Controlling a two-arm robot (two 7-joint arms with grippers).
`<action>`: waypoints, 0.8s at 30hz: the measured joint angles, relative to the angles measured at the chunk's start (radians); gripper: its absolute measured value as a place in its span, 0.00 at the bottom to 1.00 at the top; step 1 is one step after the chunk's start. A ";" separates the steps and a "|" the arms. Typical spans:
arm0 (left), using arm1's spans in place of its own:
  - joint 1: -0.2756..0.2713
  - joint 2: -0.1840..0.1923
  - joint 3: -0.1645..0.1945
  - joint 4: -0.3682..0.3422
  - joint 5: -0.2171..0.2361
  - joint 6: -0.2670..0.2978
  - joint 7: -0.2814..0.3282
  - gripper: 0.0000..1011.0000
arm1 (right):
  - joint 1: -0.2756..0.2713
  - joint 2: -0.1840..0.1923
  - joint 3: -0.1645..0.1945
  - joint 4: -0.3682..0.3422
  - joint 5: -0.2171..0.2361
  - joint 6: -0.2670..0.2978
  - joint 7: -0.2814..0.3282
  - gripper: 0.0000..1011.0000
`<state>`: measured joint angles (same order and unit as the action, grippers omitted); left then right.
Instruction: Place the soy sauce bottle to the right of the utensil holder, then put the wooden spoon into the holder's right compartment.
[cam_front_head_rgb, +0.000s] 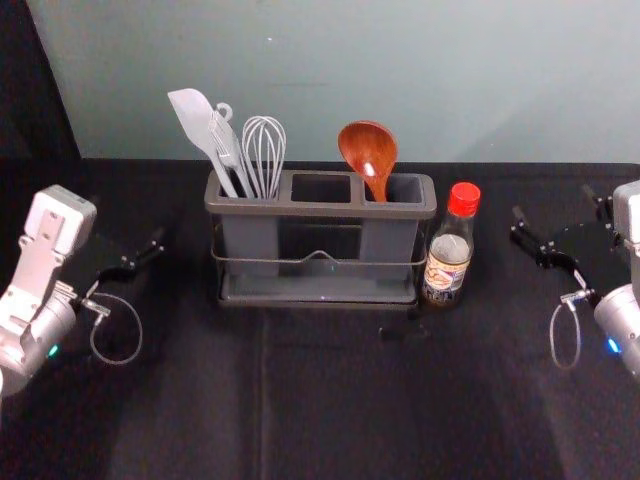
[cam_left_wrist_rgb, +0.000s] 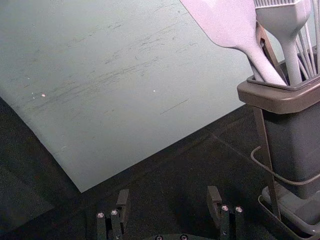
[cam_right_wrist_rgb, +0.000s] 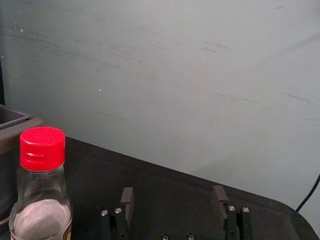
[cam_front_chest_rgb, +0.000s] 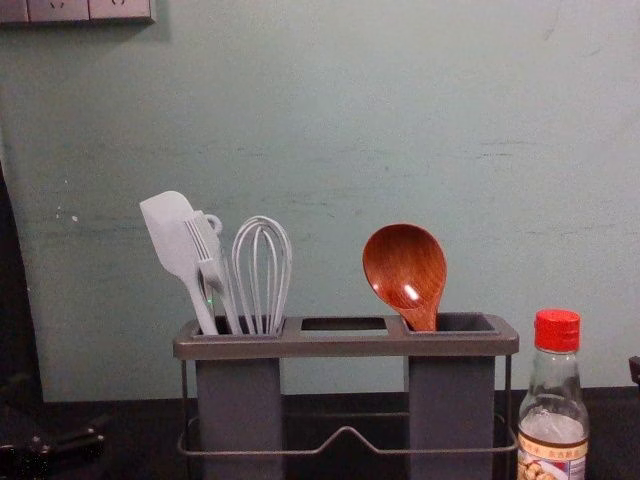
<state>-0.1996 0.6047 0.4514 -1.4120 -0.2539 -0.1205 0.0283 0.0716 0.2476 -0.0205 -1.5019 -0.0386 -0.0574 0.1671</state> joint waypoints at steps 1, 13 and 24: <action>0.000 0.000 0.000 0.000 0.000 0.000 0.000 0.99 | 0.000 0.000 0.000 0.000 0.000 0.000 0.000 0.99; 0.000 0.000 0.000 0.000 0.000 0.000 0.000 0.99 | 0.000 0.000 0.000 0.000 0.000 0.000 0.001 0.99; 0.000 0.000 0.000 0.000 0.000 0.000 0.000 0.99 | 0.000 0.000 0.000 0.000 0.000 0.000 0.001 0.99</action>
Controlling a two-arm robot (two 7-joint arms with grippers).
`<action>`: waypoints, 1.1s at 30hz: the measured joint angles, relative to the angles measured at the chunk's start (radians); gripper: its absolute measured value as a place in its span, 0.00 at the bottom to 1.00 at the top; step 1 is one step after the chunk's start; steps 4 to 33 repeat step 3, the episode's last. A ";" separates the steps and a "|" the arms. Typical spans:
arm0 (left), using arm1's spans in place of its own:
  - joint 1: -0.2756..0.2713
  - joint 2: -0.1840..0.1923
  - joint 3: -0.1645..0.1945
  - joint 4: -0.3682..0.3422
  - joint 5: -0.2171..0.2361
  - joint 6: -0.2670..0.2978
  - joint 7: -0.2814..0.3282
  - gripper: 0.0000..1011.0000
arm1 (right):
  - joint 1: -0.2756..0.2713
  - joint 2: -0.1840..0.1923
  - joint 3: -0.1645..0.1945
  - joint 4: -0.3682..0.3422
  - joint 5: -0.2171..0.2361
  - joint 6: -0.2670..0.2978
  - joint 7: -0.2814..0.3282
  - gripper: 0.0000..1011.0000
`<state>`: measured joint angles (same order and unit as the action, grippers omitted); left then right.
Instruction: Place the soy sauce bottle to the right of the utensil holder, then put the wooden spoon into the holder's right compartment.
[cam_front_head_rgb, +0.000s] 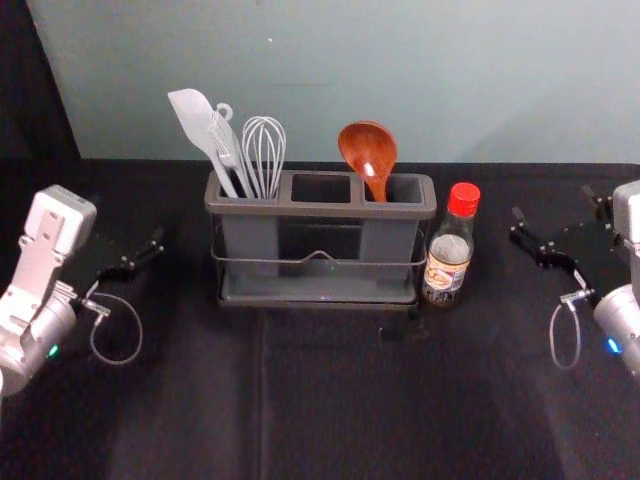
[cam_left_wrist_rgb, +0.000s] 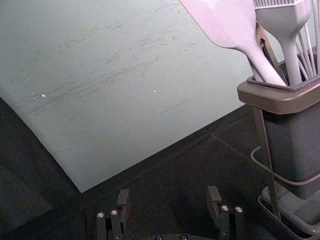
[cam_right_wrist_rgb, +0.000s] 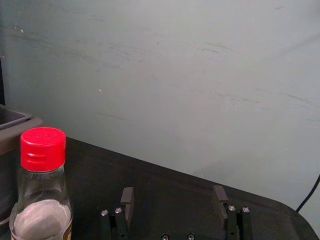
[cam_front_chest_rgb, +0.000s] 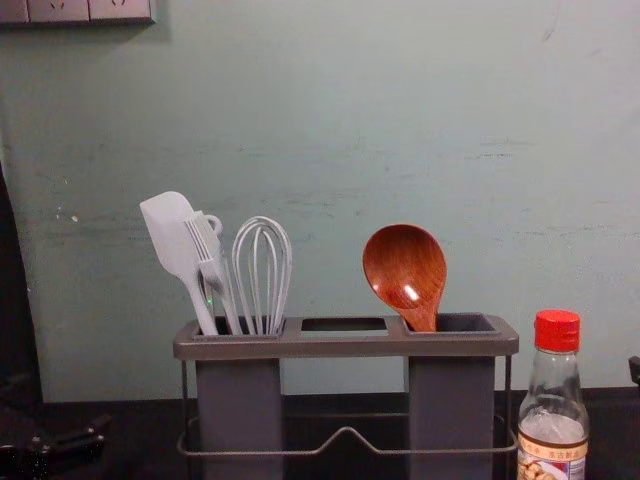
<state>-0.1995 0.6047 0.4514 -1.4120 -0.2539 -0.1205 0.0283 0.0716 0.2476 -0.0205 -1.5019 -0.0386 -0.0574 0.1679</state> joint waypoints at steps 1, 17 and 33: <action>0.000 0.000 0.000 0.000 0.000 0.000 0.000 0.99 | 0.000 0.000 0.000 0.000 0.000 0.000 0.000 0.99; 0.000 0.000 0.000 0.000 0.000 0.000 0.000 0.99 | 0.000 0.000 0.000 0.000 0.000 0.000 0.000 0.99; 0.000 0.000 0.000 0.000 0.000 0.000 0.000 0.99 | 0.000 0.000 0.000 0.000 0.000 0.000 0.000 0.99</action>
